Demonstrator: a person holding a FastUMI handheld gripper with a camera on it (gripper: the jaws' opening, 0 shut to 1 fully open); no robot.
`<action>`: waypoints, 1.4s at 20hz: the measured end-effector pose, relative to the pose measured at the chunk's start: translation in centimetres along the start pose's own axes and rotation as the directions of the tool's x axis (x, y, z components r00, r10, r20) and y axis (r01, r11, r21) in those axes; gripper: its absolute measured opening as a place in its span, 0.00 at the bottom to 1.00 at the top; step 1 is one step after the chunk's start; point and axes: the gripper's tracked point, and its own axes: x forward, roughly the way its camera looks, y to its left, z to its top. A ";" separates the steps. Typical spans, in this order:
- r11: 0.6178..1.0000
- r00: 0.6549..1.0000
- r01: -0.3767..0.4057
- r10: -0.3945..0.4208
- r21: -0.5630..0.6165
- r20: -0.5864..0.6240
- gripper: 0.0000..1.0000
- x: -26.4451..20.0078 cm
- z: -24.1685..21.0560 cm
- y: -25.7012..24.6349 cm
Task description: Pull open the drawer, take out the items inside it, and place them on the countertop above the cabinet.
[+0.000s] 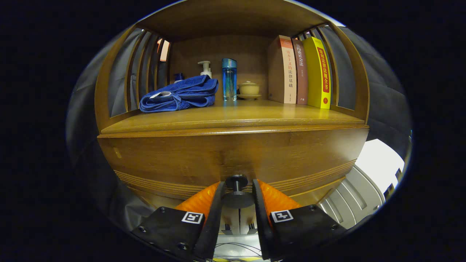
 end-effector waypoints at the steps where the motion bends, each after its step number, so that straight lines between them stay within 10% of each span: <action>1: 1.000 1.000 0.009 -0.009 -0.003 0.001 0.53 0.0 0.0 -0.1; 28: 0.999 0.998 -0.024 0.022 -0.023 -0.054 0.45 -12.6 -3.6 -0.1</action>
